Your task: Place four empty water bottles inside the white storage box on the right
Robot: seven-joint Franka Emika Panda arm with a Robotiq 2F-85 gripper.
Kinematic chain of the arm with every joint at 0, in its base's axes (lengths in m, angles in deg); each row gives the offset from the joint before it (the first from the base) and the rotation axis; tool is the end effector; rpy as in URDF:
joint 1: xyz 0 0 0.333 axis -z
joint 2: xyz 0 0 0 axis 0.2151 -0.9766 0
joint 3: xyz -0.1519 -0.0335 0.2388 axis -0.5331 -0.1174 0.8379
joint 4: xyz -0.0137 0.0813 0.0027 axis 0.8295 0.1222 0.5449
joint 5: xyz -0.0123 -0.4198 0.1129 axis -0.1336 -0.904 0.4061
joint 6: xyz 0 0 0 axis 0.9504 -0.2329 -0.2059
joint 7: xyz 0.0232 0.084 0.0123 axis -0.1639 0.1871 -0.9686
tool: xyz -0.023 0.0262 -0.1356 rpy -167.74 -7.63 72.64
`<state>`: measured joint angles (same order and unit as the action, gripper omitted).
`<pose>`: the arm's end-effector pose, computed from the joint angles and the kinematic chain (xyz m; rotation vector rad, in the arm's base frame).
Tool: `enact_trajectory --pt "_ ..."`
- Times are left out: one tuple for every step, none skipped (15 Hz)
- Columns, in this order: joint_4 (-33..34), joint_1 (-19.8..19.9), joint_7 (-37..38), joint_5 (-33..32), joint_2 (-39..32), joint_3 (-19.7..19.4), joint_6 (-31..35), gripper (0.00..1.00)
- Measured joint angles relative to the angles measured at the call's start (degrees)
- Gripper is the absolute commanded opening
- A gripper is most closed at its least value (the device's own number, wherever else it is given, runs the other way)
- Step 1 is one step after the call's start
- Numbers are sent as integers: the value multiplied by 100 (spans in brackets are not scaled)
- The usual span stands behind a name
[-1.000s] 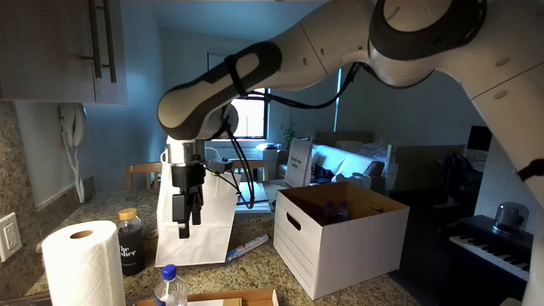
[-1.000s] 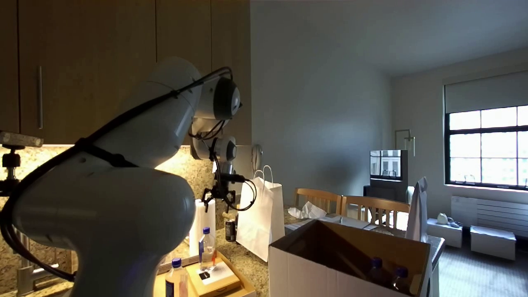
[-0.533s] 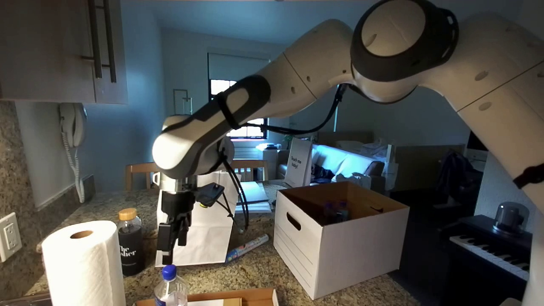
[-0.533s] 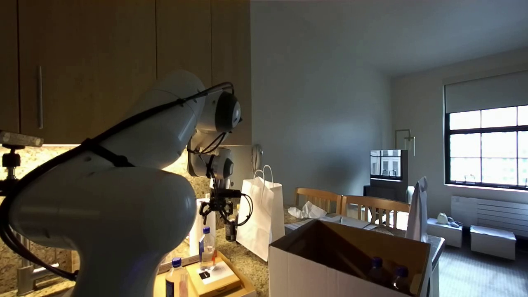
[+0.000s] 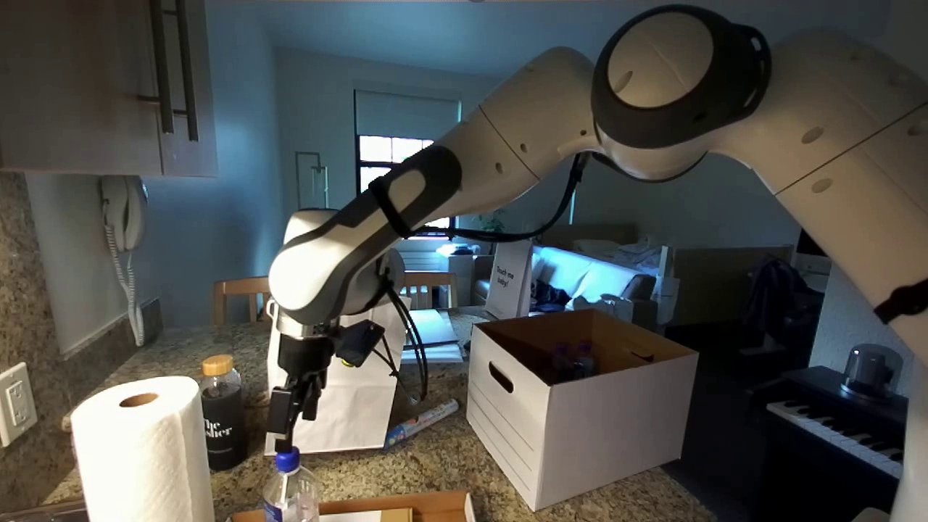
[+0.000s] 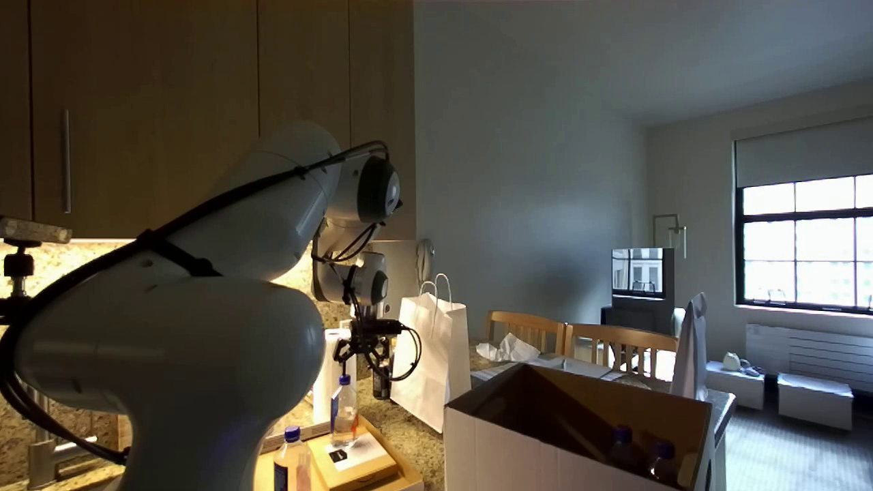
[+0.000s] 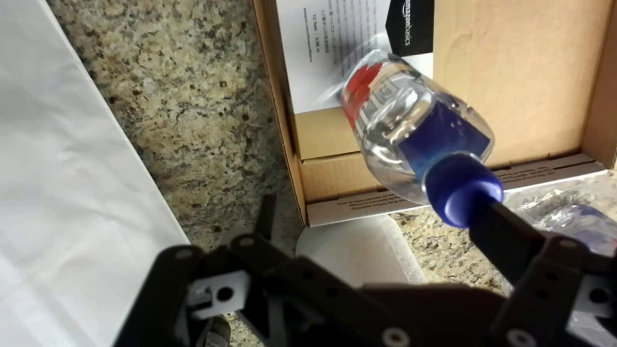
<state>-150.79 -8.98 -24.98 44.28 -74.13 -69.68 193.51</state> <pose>0.5742 0.4323 0.1467 -2.5952 -1.5188 -0.1075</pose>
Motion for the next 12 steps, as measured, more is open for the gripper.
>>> enact_trajectory --pt "0 0 0 0 0 0 6 100" --pt "-2 0 0 0 0 1 8 100" --pt "-6 0 0 -12 1 0 19 100" --pt "-12 -1 0 -31 1 -2 26 100" --pt "-16 -5 6 -66 1 -12 26 100" --pt "-26 -10 15 -100 1 -26 26 100" --pt "-40 -11 17 -116 1 -32 26 100" --pt "-52 -11 17 -125 1 -32 26 100" --pt "-59 -14 17 -137 1 -32 26 100" --pt "-62 -22 25 -157 1 -35 26 100" --pt "-63 -44 64 -211 1 -52 26 100" --pt "-66 -78 112 -289 1 -78 26 100"
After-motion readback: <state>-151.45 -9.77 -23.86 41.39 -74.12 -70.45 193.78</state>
